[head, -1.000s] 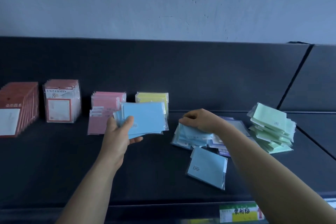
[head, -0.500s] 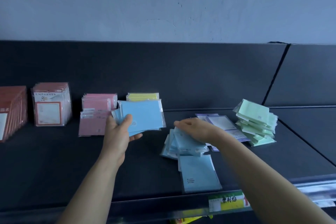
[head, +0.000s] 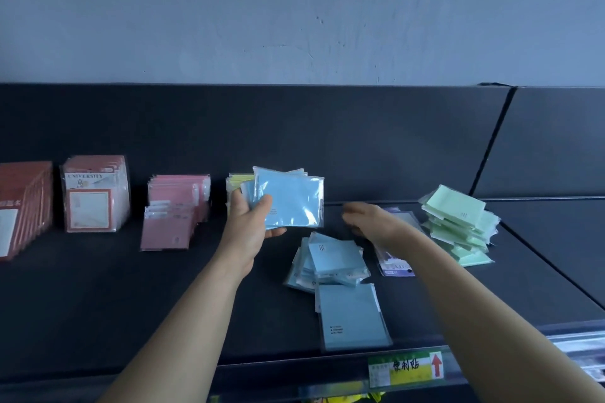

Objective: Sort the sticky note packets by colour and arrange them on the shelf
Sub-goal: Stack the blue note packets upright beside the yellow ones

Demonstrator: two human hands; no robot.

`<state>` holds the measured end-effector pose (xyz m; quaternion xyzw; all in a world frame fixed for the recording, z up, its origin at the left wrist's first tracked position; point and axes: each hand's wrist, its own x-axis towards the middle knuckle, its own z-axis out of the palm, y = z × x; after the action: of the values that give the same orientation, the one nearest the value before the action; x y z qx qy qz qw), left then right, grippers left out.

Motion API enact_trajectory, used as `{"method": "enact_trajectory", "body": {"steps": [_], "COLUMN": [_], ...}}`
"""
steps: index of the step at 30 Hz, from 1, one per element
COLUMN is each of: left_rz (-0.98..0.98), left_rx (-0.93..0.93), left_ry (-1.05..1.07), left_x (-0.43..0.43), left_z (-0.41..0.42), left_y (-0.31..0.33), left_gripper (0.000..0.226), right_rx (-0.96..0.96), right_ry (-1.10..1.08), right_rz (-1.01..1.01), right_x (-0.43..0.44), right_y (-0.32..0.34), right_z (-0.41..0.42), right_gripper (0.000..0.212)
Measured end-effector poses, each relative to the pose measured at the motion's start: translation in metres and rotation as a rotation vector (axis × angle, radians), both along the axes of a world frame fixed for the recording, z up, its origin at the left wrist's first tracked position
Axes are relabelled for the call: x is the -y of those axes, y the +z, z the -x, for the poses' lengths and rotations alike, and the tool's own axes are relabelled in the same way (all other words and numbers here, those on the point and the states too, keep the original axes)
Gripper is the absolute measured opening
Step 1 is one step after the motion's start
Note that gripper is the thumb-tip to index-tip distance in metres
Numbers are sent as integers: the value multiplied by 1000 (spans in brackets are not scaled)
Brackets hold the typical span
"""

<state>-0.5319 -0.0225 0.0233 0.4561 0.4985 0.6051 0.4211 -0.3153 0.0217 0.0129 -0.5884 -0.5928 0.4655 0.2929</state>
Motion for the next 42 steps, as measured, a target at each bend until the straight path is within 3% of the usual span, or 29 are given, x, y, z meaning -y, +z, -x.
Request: {"method": "enact_trajectory", "body": {"steps": [2, 4, 7, 10, 12, 18, 22, 28, 34, 42], "left_rz": [-6, 4, 28, 107, 165, 277, 264, 249, 221, 208], "left_rx": [-3, -13, -101, -329, -404, -631, -674, -709, -642, -632], "left_ry": [-68, -143, -241, -268, -269, -242, -184, -108, -59, -85], "left_x": [-5, -14, -30, -49, -61, -87, -94, -100, -101, -95], "left_z": [-10, -20, -27, -28, -30, -42, -46, -49, -51, -53], "left_y": [2, 1, -5, -9, -9, -17, -25, -33, -35, -33], "left_gripper": [19, 14, 18, 52, 61, 46, 33, 25, 18, 19], "right_rx": [-254, -361, -288, -173, -124, 66, 99, 153, 113, 135], "right_ry": [51, 143, 50, -80, -108, -123, -116, -178, -189, -177], "right_rz": [-67, -108, -193, -253, -272, -242, -189, -152, -97, -148], "right_x": [-3, -4, -18, -32, -39, -60, -69, -83, -87, -83], "right_y": [4, 9, 9, 4, 2, -9, -15, -14, -19, -18], "right_z": [-1, 1, 1, -5, -6, -6, -10, -6, -5, -5], "right_gripper": [36, 30, 24, 28, 33, 45, 54, 29, 35, 28]}}
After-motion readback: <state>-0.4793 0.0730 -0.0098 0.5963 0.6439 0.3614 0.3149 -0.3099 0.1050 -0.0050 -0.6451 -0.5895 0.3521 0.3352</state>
